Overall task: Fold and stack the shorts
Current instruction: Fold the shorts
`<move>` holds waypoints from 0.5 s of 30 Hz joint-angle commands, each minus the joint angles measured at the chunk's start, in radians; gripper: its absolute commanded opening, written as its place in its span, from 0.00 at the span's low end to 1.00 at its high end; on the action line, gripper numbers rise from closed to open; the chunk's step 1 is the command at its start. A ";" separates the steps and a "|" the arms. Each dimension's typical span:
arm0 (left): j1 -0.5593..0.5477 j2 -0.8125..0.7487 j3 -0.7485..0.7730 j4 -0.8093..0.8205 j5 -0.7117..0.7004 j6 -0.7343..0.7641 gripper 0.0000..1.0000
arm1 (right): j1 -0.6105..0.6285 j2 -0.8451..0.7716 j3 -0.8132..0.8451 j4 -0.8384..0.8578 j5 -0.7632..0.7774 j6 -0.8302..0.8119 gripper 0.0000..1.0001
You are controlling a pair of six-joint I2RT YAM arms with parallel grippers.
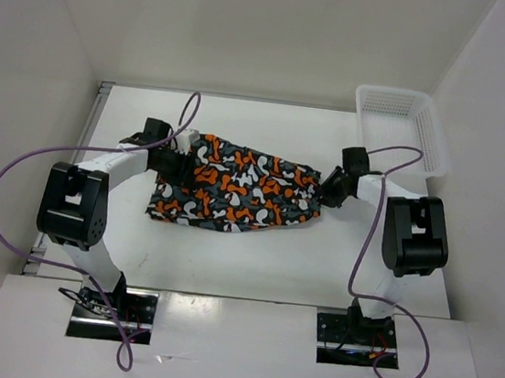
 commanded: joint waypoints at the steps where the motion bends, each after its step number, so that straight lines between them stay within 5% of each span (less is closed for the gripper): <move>1: 0.000 0.008 0.052 -0.005 0.008 0.023 0.47 | 0.059 -0.048 -0.056 0.013 0.006 0.030 0.28; 4: 0.010 0.008 0.073 -0.015 0.008 0.023 0.47 | 0.148 -0.103 -0.079 -0.025 0.018 0.063 0.32; 6: 0.010 0.008 0.083 -0.026 0.008 0.023 0.47 | 0.179 -0.143 -0.104 -0.055 0.041 0.086 0.51; 7: 0.010 0.008 0.083 -0.026 0.008 0.023 0.47 | 0.189 -0.160 -0.104 -0.055 0.050 0.087 0.76; 10: 0.010 0.017 0.083 -0.026 0.008 0.023 0.47 | 0.189 -0.219 -0.114 -0.079 0.134 0.077 0.98; 15: 0.031 0.038 0.083 -0.035 -0.046 0.023 0.47 | 0.189 -0.180 -0.090 -0.096 0.123 0.045 0.88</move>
